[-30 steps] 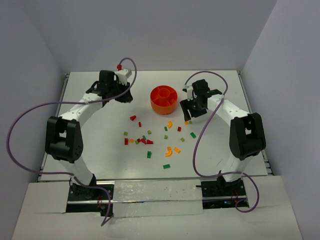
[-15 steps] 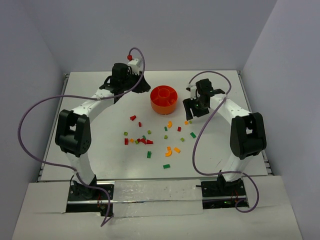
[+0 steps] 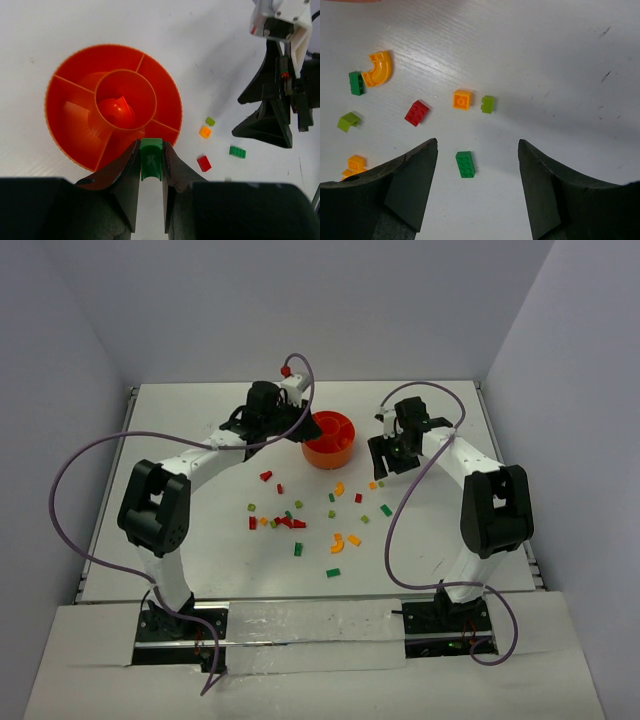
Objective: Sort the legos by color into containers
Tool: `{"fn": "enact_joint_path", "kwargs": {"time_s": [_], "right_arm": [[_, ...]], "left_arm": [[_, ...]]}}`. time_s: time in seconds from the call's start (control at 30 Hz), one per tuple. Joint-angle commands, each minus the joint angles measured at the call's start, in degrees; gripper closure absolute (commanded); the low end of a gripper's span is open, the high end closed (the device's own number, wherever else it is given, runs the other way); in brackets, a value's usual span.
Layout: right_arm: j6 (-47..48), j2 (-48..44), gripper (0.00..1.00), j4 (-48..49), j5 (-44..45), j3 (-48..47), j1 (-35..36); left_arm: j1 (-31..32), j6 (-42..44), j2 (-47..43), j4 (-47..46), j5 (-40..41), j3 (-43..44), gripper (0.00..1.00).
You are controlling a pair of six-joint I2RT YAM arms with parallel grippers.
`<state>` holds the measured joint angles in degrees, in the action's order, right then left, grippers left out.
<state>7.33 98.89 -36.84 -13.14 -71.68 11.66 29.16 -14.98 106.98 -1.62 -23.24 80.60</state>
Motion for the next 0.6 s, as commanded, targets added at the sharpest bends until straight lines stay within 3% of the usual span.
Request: {"fn": "enact_joint_path", "kwargs": {"time_s": [0.0,0.57], "right_arm": [[-0.13,0.58,0.27,0.96,-0.62,-1.71,-0.77],[-0.15,0.42,0.27,0.89,-0.75,-1.62,-0.85]], "left_arm": [[1.51,-0.37,-0.56,-3.12,-0.15,-1.34,0.90],[2.65,1.45,2.25,-4.26,3.67,-0.38,0.80]]}}
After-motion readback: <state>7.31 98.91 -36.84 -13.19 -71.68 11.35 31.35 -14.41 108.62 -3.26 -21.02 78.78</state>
